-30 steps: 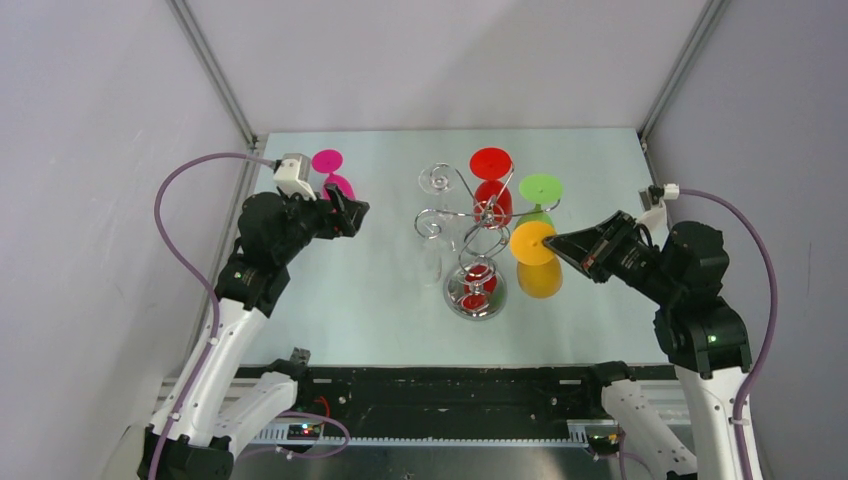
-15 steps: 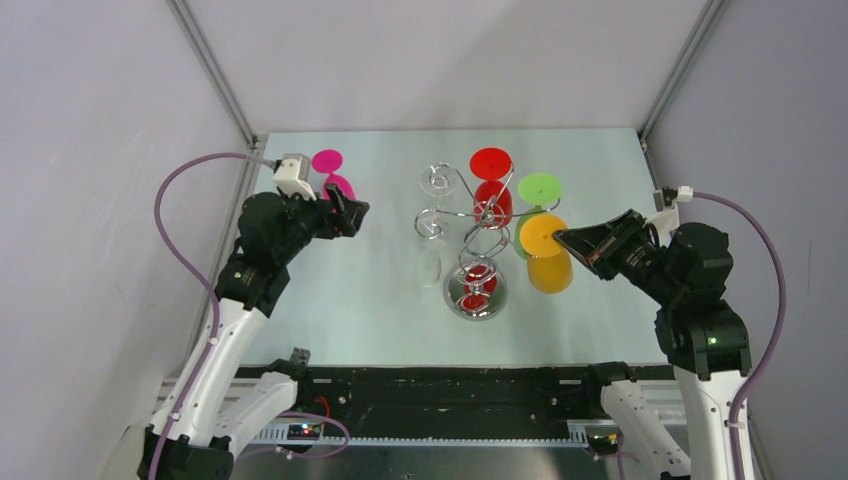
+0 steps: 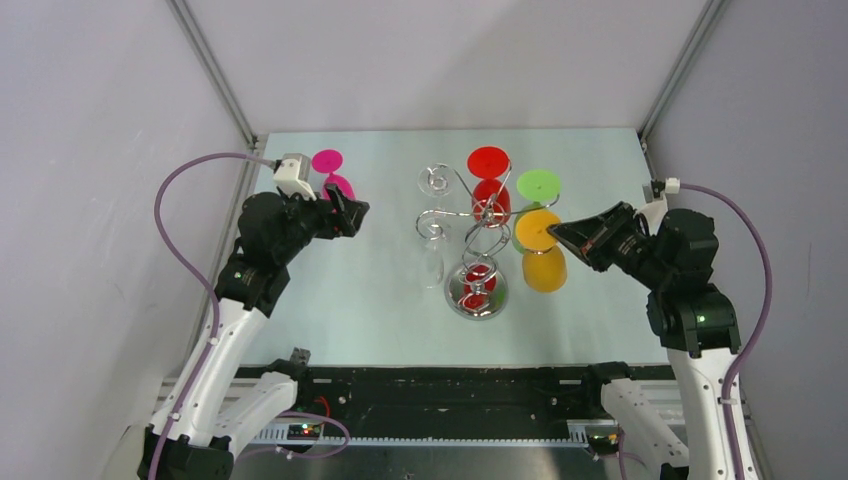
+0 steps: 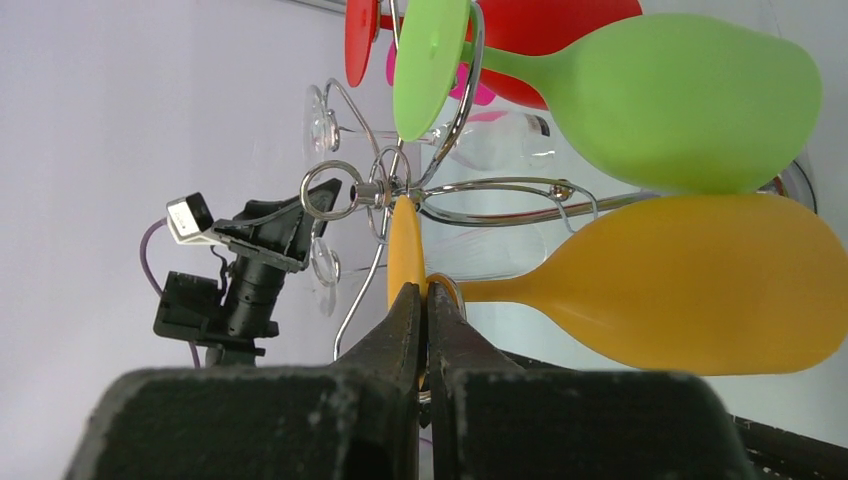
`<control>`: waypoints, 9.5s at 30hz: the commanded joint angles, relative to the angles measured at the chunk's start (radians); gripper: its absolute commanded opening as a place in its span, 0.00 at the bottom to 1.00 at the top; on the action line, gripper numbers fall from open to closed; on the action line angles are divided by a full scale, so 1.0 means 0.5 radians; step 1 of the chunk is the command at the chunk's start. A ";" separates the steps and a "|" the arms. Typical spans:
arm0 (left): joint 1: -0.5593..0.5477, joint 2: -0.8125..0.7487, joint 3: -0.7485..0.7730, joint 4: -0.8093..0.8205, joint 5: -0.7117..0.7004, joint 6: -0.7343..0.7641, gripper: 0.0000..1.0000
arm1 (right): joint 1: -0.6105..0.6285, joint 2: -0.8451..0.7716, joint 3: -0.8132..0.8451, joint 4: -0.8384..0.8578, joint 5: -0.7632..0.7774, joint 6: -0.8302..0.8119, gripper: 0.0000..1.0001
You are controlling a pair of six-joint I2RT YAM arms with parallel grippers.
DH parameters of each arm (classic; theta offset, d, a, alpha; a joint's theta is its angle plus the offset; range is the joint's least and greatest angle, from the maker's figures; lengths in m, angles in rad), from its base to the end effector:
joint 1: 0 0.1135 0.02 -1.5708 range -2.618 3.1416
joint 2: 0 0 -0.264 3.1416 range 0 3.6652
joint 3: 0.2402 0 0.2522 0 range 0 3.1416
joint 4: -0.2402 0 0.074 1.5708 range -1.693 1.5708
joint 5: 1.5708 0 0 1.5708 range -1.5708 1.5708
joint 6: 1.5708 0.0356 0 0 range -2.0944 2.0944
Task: Place the wine glass upside down on the wine glass rack
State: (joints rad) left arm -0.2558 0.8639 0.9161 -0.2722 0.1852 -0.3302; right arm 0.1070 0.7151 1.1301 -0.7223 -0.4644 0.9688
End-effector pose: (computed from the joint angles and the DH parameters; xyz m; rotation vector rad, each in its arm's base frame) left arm 0.1883 -0.0560 0.3632 0.0676 1.8239 -0.5830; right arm 0.1191 0.0288 0.4083 0.5179 1.9501 1.1492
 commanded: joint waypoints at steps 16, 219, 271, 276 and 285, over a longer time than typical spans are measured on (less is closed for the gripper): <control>-0.001 -0.005 -0.001 0.052 -0.019 0.059 0.86 | -0.009 -0.015 -0.073 0.110 0.160 -0.095 0.28; 0.255 0.080 0.848 0.058 0.744 -0.963 0.00 | -0.633 0.112 0.712 -0.108 -0.055 -0.755 0.82; -1.185 1.353 2.386 0.107 0.503 -0.831 0.00 | 0.518 0.637 1.296 0.590 -0.010 -0.585 0.52; -1.207 1.377 2.396 0.109 0.522 -0.833 0.00 | 0.519 0.645 1.288 0.618 -0.043 -0.566 0.49; -1.221 1.401 2.417 0.109 0.534 -0.831 0.00 | 0.517 0.636 1.250 0.628 -0.045 -0.555 0.26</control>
State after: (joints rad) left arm -0.8574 1.5677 2.0705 -0.2501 0.4328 -0.7753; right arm 0.3607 1.0393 1.7565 -0.4507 -0.4786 0.6846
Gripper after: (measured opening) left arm 0.017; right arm 0.309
